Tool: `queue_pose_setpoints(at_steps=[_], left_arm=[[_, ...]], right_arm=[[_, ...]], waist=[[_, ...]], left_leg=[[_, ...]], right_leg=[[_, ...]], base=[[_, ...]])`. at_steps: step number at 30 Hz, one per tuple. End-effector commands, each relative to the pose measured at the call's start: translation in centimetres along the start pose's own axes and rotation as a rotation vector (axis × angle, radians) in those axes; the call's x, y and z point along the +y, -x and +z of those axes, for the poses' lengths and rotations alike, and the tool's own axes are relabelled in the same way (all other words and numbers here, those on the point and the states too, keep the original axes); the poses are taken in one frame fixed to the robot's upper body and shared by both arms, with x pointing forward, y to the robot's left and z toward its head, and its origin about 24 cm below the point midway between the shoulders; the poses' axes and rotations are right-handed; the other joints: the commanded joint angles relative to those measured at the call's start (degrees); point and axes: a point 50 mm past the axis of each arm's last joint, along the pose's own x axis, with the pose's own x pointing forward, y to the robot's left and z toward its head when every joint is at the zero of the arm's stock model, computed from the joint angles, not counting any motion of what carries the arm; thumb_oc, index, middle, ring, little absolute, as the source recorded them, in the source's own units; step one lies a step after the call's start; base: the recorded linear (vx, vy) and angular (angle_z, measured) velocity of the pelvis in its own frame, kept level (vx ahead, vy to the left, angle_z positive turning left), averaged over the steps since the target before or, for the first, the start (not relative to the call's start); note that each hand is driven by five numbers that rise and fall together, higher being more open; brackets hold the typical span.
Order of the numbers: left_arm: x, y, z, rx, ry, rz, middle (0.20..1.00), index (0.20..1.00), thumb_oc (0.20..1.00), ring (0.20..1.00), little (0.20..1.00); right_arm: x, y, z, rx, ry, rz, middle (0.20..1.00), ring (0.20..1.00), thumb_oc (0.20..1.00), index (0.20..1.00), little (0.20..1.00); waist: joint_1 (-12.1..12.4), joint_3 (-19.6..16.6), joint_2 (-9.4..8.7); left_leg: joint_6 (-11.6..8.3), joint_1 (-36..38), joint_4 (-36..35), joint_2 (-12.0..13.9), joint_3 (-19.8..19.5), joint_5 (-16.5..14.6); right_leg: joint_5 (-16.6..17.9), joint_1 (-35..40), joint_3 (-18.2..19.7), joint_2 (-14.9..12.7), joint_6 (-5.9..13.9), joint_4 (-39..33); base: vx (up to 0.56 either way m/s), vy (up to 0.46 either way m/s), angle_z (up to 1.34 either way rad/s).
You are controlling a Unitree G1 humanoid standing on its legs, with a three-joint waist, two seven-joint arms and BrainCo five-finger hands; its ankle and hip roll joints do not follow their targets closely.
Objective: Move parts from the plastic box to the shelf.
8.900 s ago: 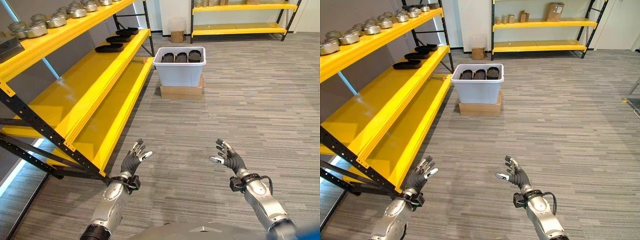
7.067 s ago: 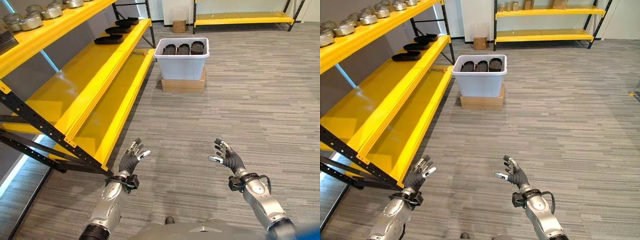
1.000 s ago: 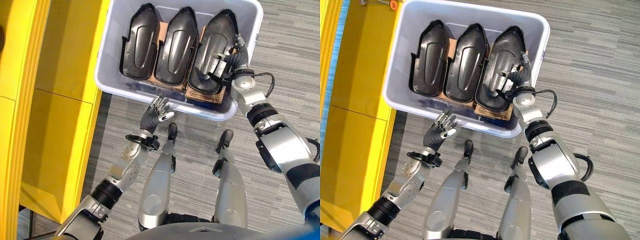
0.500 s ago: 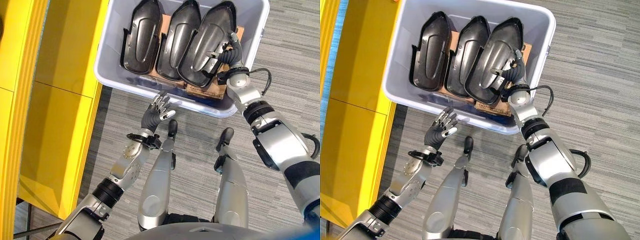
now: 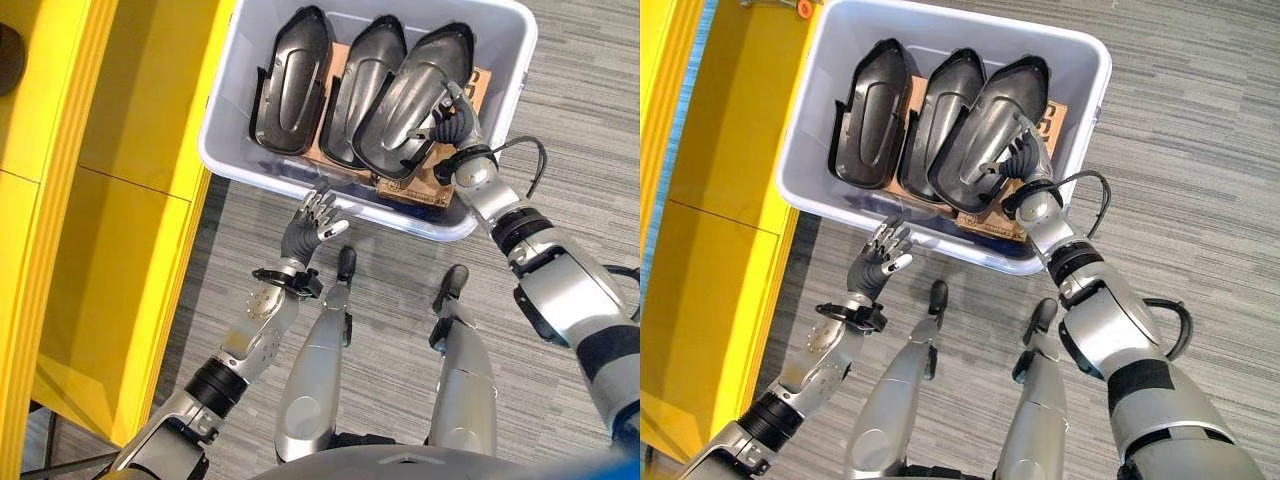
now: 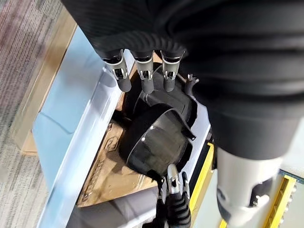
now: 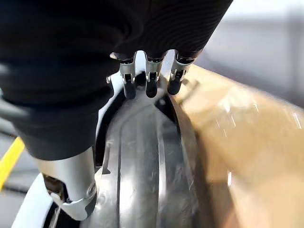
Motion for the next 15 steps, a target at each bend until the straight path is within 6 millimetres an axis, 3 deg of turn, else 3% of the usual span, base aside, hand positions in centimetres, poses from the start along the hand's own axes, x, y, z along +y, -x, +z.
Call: queue_pose_setpoints(at_steps=[1,2,4,6,11,15], left_arm=[[-0.5,-0.1,3.4,-0.165,-0.018,-0.063,1.0,1.0,1.0,1.0,1.0],[-0.4,-0.1,3.4,-0.165,-0.026,-0.07,1.0,1.0,1.0,1.0,1.0],[-0.3,-0.1,3.5,-0.169,-0.028,-0.07,1.0,1.0,1.0,1.0,1.0],[0.1,0.1,3.7,-0.176,-0.028,-0.052,1.0,1.0,1.0,1.0,1.0],[0.5,0.1,3.7,-0.177,-0.023,-0.039,1.0,1.0,1.0,1.0,1.0],[0.6,0.1,3.7,-0.18,-0.016,-0.03,1.0,1.0,1.0,1.0,1.0]], right_arm=[[-2.3,-1.0,2.1,-0.106,0.079,-0.08,1.0,1.0,1.0,1.0,1.0],[-4.0,-1.1,2.3,-0.15,0.165,-0.11,1.0,1.0,1.0,1.0,1.0],[-4.7,-1.2,2.5,-0.17,0.184,-0.126,1.0,1.0,1.0,1.0,1.0],[-6.4,-0.9,4.3,-0.284,0.246,-0.177,1.0,1.0,1.0,1.0,1.0],[-7.7,-0.3,5.8,-0.373,0.255,-0.222,1.0,1.0,1.0,1.0,1.0],[-7.5,0.0,6.4,-0.39,0.145,-0.24,1.0,1.0,1.0,1.0,1.0]], waist=[[0.9,5.0,-3.56],[0.5,5.0,-3.9],[0.4,5.0,-3.98],[-0.2,5.0,-4.57],[-0.9,5.0,-5.28],[-1.1,5.0,-5.48]], left_leg=[[1.44,-1.4,5.4,1.8,3.6,-7.2],[1.36,-1.1,5.4,1.9,3.7,-7.3],[1.34,-0.9,5.3,2.0,3.7,-7.3],[1.27,-0.4,5.3,2.2,3.9,-7.4],[1.27,0.2,5.1,2.3,4.1,-7.5],[1.35,0.5,5.0,2.4,4.2,-7.5]], right_leg=[[-0.1,10.3,-0.7,-0.2,2.52,-9.4],[-0.1,10.6,-0.7,-0.2,2.61,-9.4],[-0.1,10.7,-0.6,-0.2,2.64,-9.4],[-0.2,11.0,-0.4,0.0,2.71,-9.4],[-0.2,11.4,-0.3,0.1,2.75,-9.5],[-0.3,11.6,-0.3,0.1,2.74,-9.5]], base=[[0.0,0.0,0.0],[0.0,0.0,0.0],[0.0,0.001,-0.06],[0.0,-0.002,-0.07],[0.0,0.0,-0.06],[0.0,-0.003,-0.02]])
